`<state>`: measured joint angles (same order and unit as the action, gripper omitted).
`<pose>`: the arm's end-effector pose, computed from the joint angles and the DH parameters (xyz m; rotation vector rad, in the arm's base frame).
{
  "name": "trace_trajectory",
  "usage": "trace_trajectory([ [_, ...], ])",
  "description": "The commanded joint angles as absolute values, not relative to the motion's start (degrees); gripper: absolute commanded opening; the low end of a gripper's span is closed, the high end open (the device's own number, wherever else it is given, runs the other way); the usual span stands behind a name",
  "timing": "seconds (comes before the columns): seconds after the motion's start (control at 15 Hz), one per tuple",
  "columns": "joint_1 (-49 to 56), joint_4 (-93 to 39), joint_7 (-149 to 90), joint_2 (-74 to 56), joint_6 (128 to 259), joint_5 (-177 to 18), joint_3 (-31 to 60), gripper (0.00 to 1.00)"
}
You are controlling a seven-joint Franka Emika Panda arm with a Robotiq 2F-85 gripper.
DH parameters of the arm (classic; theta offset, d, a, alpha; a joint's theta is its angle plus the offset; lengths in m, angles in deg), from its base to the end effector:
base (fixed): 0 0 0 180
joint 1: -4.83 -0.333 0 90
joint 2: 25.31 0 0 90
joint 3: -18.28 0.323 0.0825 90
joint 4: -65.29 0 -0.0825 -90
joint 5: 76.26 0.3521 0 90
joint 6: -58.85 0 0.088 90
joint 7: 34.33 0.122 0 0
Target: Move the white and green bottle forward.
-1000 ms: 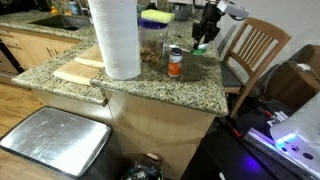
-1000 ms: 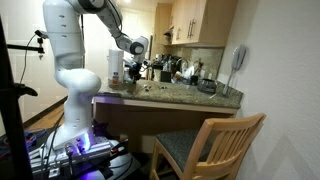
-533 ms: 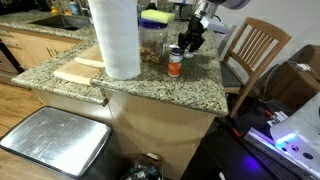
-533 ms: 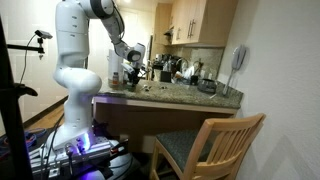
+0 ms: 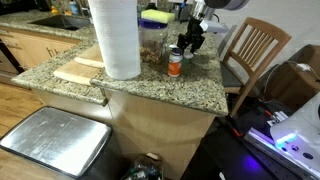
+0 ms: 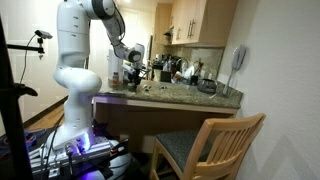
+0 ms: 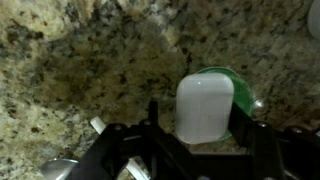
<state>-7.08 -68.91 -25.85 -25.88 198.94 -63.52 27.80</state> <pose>0.4575 0.1822 0.3624 -2.9642 -0.0938 -0.1035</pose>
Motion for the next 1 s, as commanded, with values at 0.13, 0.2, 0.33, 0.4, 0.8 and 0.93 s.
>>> trace_trajectory([
  [0.13,-6.43,-67.71,-24.38,-23.72,199.61,-68.10,28.08,1.00],
  [0.2,-6.45,-67.63,-24.60,-23.48,199.78,-67.96,28.10,1.00],
  [0.33,-6.52,-67.32,-26.03,-23.08,199.37,-65.31,28.21,1.00],
  [0.4,-6.55,-67.29,-26.31,-23.03,199.34,-64.43,28.25,1.00],
  [0.8,-6.66,-67.27,-30.24,-22.60,200.52,-55.99,28.57,1.00],
  [0.93,-6.69,-67.84,-29.33,-22.84,203.02,-55.96,28.55,1.00],
])
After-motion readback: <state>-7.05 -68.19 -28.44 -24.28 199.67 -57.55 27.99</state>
